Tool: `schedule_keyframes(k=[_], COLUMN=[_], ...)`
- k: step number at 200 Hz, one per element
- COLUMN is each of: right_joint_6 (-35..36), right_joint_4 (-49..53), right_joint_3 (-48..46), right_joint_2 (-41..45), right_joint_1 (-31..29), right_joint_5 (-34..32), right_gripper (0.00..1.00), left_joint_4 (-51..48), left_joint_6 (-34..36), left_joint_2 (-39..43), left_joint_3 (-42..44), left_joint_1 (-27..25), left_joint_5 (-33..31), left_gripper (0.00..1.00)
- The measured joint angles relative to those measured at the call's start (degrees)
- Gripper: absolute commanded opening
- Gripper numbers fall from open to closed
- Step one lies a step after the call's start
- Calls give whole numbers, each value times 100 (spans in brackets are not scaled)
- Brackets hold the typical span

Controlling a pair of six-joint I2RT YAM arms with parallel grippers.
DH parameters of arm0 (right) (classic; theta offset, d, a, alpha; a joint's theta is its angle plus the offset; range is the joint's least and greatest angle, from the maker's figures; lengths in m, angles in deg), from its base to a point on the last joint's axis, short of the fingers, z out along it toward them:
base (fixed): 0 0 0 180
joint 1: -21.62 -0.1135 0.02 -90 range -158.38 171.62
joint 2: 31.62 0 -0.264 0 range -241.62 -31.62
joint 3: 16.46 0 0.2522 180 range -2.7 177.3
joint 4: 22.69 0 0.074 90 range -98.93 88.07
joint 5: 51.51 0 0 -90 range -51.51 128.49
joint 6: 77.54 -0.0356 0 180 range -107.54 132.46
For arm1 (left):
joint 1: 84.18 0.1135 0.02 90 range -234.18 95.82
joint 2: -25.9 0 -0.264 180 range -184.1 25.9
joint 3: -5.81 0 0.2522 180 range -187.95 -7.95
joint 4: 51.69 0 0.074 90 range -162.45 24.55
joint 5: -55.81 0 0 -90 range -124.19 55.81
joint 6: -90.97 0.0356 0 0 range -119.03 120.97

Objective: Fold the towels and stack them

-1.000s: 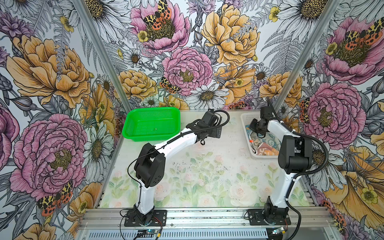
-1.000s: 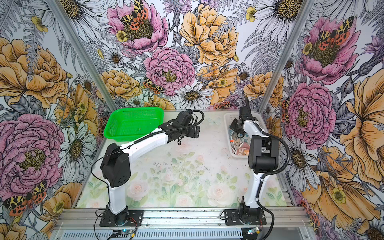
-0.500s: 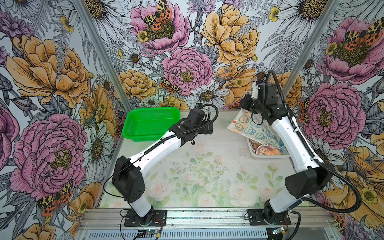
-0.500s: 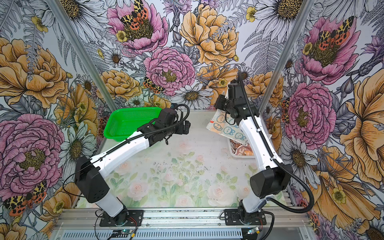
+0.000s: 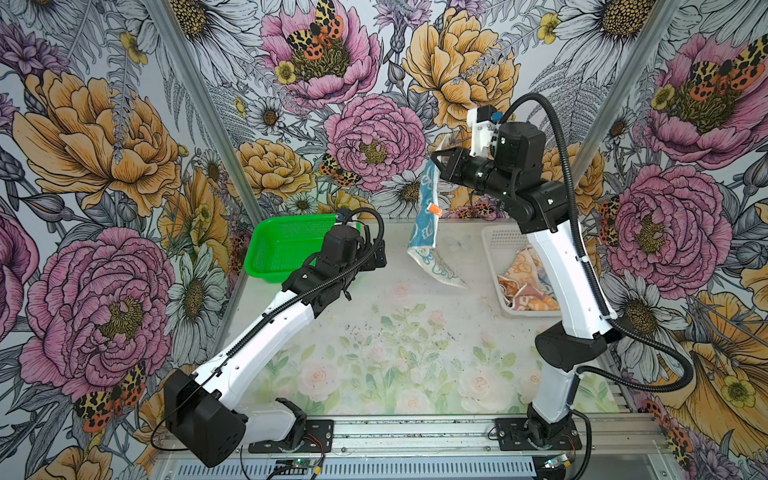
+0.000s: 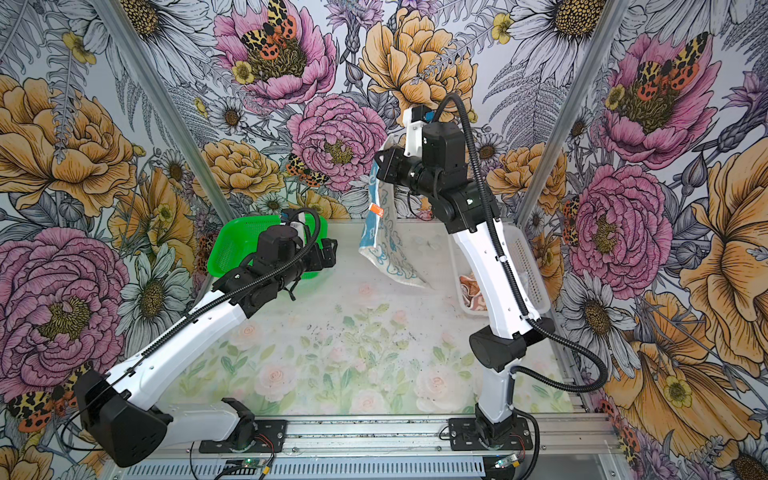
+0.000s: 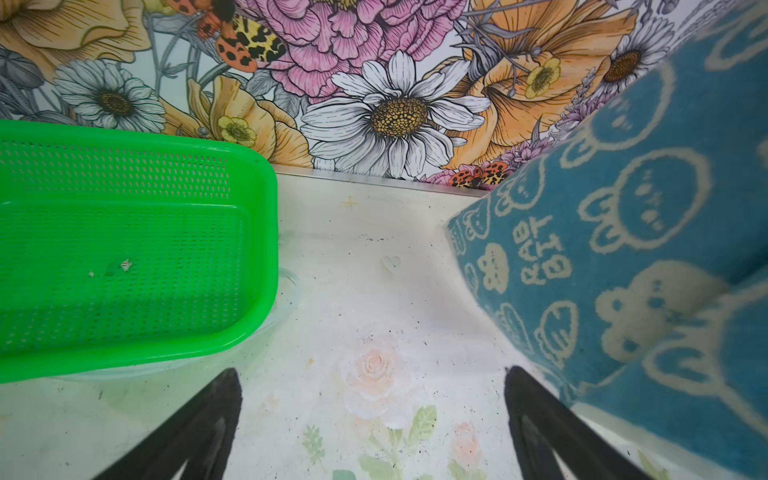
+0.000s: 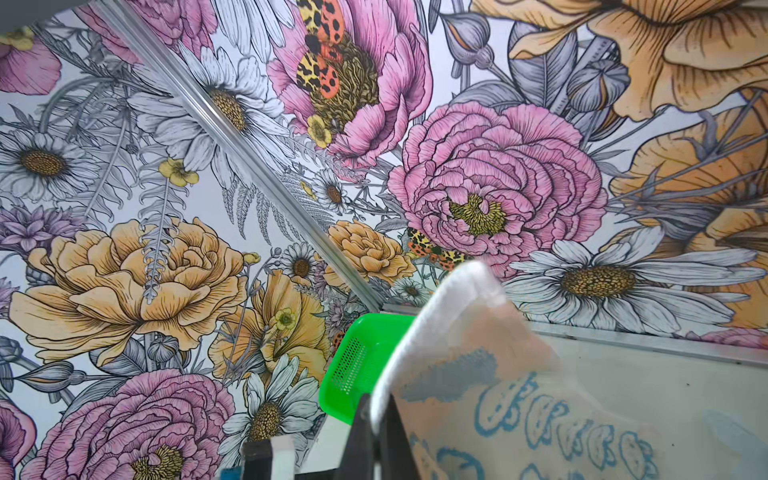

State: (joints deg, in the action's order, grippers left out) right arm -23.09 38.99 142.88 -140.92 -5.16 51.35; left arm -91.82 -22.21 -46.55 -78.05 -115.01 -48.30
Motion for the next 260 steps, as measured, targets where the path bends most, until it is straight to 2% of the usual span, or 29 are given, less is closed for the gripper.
schedule_keyframes(k=[23, 44, 67, 111, 133, 197, 260], right_joint_6=[-42, -37, 66, 103, 92, -111, -592], right_joint_4=[17, 37, -68, -664, -848, -1753, -2356], right_joint_3=[-457, -1360, -2712, -5853, -6804, -8209, -8415], right_joint_2=[-291, -391, -334, 203, 444, 802, 579], right_joint_1=[107, 267, 417, 739, 846, 682, 26], right_joint_5=[55, 31, -164, -363, -444, -511, -457], right_gripper=[0, 0, 0, 0, 0, 0, 0], left_joint_4=[44, 70, 98, 181, 186, 190, 256], left_joint_6=[-92, -155, -208, -278, -417, -896, -1309], left_joint_2=[120, 72, -26, -417, -763, -1386, -1864], left_joint_3=[192, 304, 358, 413, 422, 422, 404], left_joint_1=[168, 197, 179, -33, -192, -94, 144], left_joint_5=[9, 118, 280, 503, 673, 1272, 1829], left_gripper=[99, 99, 99, 99, 99, 99, 99])
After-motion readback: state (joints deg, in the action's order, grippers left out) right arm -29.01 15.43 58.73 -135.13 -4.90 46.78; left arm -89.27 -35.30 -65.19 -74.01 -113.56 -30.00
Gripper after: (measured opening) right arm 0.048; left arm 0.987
